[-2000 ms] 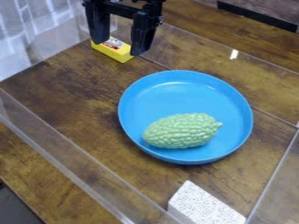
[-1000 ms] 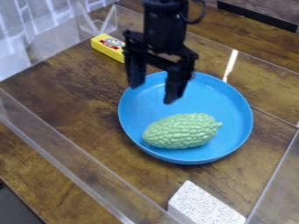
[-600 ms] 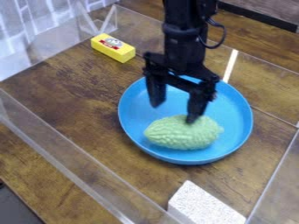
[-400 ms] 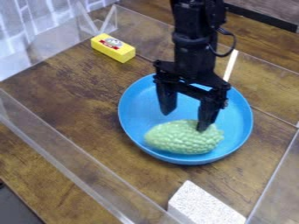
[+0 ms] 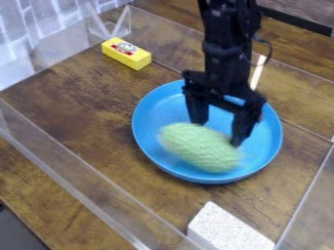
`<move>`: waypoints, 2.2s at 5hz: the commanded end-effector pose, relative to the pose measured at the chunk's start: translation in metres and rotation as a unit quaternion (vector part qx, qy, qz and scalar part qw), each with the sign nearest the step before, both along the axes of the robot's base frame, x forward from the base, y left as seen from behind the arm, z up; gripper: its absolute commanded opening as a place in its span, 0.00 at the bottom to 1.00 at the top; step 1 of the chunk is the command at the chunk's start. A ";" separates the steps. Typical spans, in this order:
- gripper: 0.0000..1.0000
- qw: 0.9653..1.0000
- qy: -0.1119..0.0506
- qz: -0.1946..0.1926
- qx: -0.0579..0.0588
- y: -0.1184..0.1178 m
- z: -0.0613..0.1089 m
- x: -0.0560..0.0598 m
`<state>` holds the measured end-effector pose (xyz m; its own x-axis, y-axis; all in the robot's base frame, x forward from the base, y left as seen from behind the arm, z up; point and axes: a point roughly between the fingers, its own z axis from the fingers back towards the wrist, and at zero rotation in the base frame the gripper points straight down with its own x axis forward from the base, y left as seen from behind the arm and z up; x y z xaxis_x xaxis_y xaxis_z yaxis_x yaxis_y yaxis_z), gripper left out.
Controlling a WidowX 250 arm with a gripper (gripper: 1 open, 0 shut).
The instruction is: Remove the green object from inside the blue tray and put it on the table
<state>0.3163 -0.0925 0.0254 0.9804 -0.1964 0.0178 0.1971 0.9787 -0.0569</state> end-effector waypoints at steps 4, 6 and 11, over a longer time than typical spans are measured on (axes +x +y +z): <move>0.00 1.000 -0.019 -0.001 -0.012 0.005 -0.004 0.018; 1.00 1.000 -0.018 -0.005 -0.016 0.011 -0.010 0.025; 0.00 1.000 -0.006 0.000 -0.004 0.025 0.001 0.026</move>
<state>0.3428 -0.0715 0.0227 0.9790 -0.2019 0.0266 0.2032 0.9768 -0.0674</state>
